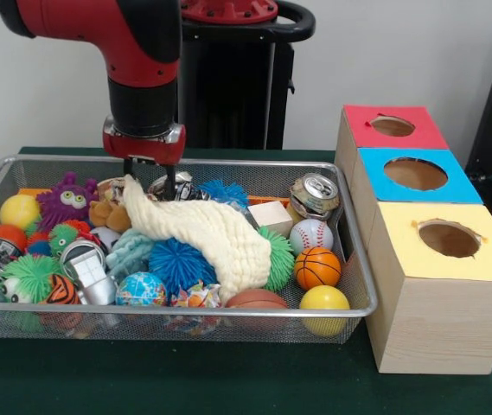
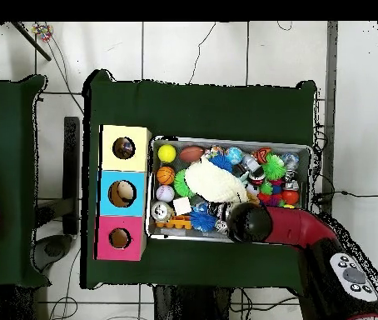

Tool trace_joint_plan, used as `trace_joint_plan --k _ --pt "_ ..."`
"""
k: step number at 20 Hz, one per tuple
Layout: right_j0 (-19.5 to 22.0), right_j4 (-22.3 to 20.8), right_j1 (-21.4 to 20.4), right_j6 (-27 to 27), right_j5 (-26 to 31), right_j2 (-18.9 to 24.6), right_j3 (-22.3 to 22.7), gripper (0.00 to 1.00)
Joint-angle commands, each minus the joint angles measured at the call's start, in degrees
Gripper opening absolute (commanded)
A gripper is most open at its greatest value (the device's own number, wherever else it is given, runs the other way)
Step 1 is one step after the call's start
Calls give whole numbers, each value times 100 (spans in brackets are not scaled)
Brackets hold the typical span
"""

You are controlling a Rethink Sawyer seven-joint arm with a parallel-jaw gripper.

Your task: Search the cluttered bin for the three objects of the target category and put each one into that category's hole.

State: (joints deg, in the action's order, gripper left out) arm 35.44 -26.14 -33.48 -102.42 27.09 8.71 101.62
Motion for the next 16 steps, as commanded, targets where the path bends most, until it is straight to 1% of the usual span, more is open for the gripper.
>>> trace_joint_plan --k 1,4,11,12,15,16 --pt "138 60 -174 -311 -493 427 134 100" --pt "136 80 -226 -323 -461 434 163 100" --pt "61 26 -85 -429 -529 316 69 100" --pt "60 59 -89 -460 -486 294 88 0" --pt "105 56 -94 -311 -329 350 56 0" --pt "120 76 -91 -349 -397 367 69 0"
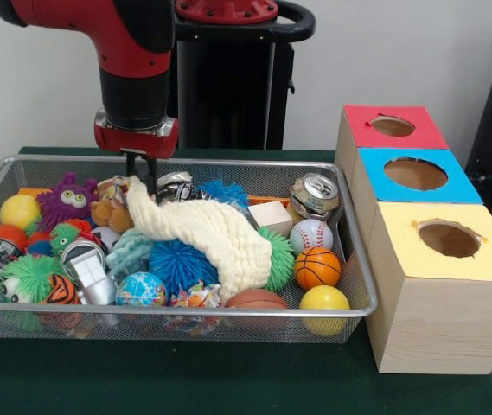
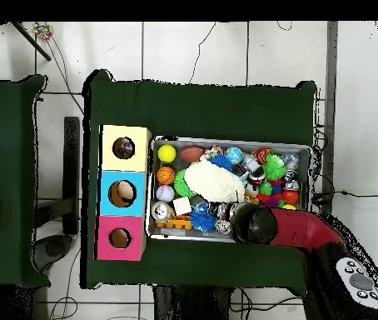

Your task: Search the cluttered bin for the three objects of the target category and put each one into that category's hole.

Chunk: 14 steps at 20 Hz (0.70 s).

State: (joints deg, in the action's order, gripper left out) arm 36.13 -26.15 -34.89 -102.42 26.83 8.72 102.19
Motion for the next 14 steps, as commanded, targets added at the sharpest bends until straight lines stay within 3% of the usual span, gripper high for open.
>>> trace_joint_plan --k 1,10,14 --pt "29 95 56 -444 -470 343 -9 0" --pt "161 387 -266 -309 -154 620 350 0" --pt "243 742 -661 -131 472 822 600 0"
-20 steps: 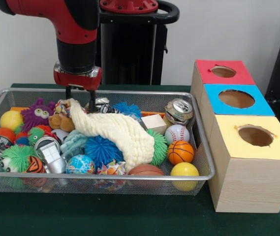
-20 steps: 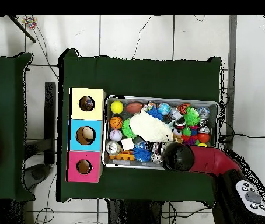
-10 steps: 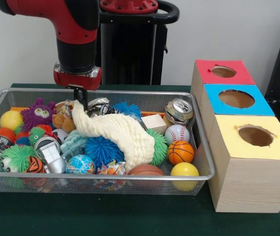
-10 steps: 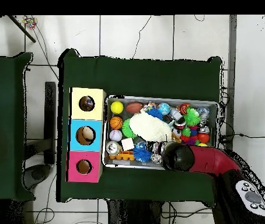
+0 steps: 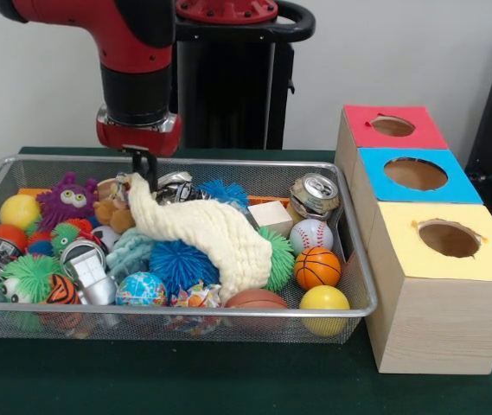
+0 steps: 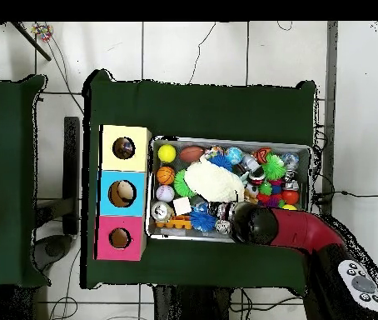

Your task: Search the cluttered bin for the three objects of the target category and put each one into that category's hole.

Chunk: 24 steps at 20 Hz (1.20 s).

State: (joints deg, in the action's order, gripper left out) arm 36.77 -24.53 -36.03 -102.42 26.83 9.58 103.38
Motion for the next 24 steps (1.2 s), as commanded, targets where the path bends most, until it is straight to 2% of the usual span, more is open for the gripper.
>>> trace_joint_plan --k 1,4,6,11,15,18,24 --pt "217 694 -640 -82 624 814 555 0" --pt "269 963 -858 32 960 980 703 0" --pt "162 1033 -1102 48 1173 912 740 0" --pt "-66 1225 -1138 -231 1281 833 722 0" --pt "-263 1674 -1116 -429 1414 1024 765 0" --pt "-392 1851 -1072 -490 1507 1060 701 0" --pt "-804 2212 -1165 -666 1851 924 521 0"
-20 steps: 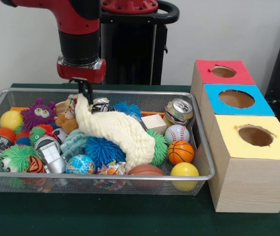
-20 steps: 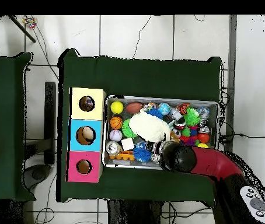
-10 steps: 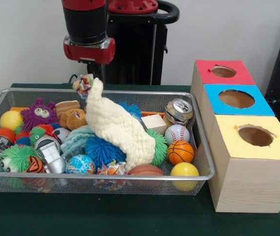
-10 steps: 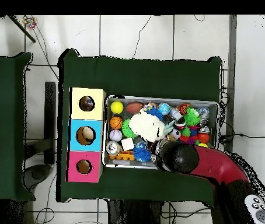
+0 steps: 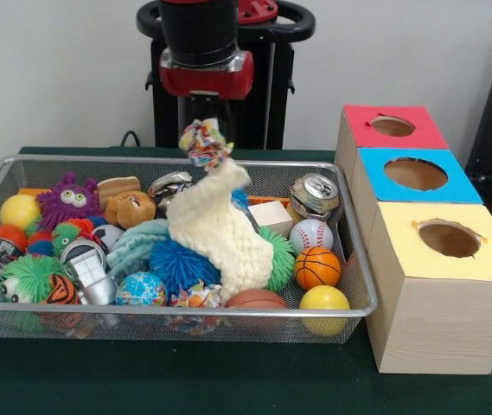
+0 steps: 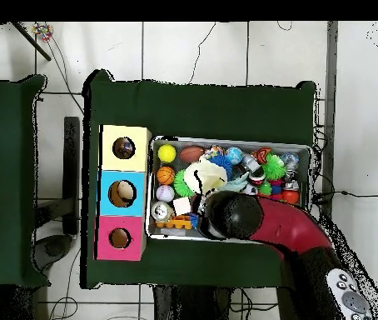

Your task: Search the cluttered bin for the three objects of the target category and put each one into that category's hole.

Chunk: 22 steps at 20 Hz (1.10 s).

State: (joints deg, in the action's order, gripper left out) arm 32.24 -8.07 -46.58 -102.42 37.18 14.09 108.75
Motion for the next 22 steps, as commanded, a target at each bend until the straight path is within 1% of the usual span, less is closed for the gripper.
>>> trace_joint_plan --k 1,4,7,8,10,12,13,18,21,22 --pt "-426 615 -154 -700 885 437 -42 0" --pt "-630 750 -305 -765 1099 332 -165 0" --pt "-773 779 -379 -773 1222 230 -302 0" --pt "-871 804 -483 -838 1410 177 -446 0" --pt "-977 828 -591 -890 1593 99 -610 0" --pt "-1078 787 -654 -964 1642 9 -756 0" --pt "-1125 767 -644 -1010 1612 -42 -827 0" --pt "-1423 394 -396 -1304 1062 -452 -1382 0" --pt "-1662 330 -193 -1475 1087 -656 -1786 0" --pt "-1698 418 -126 -1502 1104 -645 -1855 0"
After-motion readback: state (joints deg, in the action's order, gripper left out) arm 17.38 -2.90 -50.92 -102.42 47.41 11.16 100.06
